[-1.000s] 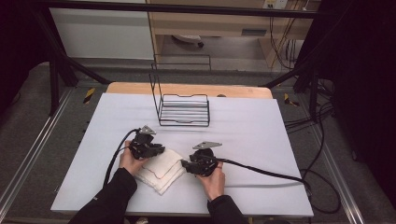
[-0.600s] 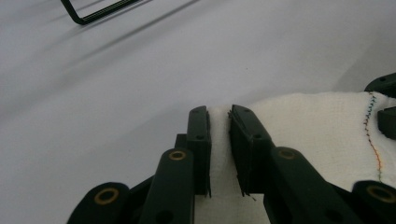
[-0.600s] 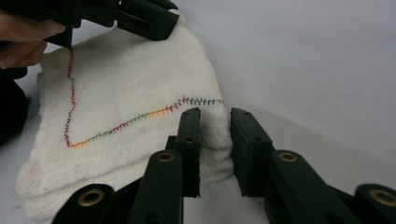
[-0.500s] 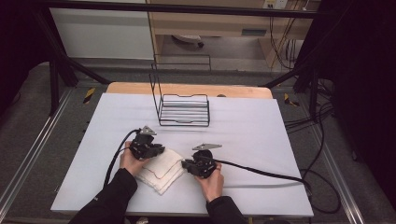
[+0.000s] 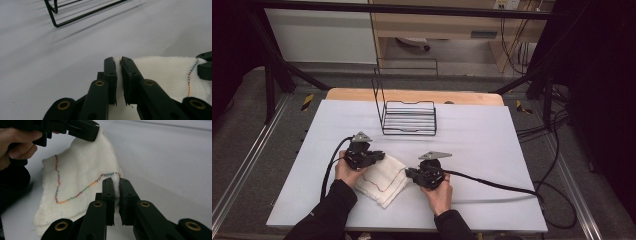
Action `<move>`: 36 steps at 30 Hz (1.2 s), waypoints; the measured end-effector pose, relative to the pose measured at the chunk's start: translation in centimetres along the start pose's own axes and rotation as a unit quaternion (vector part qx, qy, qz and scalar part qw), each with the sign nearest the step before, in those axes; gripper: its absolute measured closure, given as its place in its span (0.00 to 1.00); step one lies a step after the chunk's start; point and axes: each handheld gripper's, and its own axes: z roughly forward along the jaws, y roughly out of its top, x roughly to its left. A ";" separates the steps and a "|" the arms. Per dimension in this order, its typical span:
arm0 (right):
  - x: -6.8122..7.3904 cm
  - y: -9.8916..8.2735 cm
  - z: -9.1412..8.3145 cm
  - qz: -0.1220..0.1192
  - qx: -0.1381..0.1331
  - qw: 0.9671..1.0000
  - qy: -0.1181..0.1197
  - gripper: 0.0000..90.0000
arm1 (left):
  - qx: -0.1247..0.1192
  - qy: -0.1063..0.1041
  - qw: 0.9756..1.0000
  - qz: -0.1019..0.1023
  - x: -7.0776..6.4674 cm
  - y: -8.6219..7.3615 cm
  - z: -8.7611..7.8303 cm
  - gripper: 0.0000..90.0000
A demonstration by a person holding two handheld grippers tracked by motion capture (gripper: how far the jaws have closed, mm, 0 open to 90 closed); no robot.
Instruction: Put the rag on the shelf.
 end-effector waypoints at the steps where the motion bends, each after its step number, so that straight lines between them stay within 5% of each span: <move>1: 0.1 0.1 -0.1 -0.001 -0.002 1.000 0.002 0.94 | -0.005 0.000 1.000 -0.001 0.0 0.0 -0.2 0.92; 20: 1.4 2.0 -2.1 -0.054 -0.054 0.997 0.014 0.94 | -0.075 0.001 0.997 0.005 -0.7 0.5 -4.4 0.92; 36: 1.9 3.8 -4.3 -0.089 -0.091 0.992 0.011 0.94 | -0.130 0.005 0.991 0.013 -2.0 1.3 -6.6 0.92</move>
